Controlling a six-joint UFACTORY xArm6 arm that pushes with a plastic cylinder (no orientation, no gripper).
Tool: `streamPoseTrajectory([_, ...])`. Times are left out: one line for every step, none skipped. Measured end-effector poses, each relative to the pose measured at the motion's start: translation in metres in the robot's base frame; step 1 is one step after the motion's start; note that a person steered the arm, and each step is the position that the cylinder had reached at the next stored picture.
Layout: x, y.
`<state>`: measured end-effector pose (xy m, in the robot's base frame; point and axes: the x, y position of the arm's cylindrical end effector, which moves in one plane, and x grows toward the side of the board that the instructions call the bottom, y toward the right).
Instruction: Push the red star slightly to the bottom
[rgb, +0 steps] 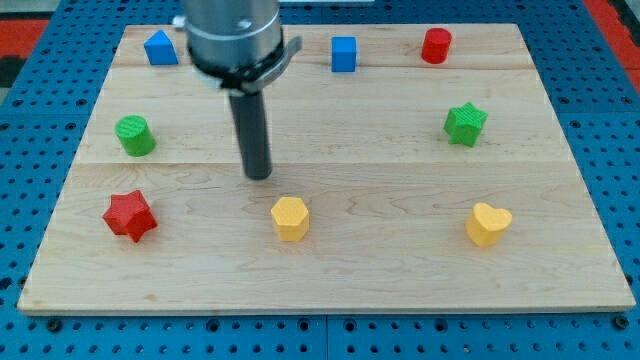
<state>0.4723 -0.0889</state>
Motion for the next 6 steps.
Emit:
streamPoseTrajectory([0.008, -0.057])
streamPoseTrajectory([0.012, -0.126])
streamPoseTrajectory([0.016, -0.137])
streamPoseTrajectory([-0.025, -0.134])
streamPoseTrajectory([-0.029, -0.182])
streamPoseTrajectory([-0.076, -0.163])
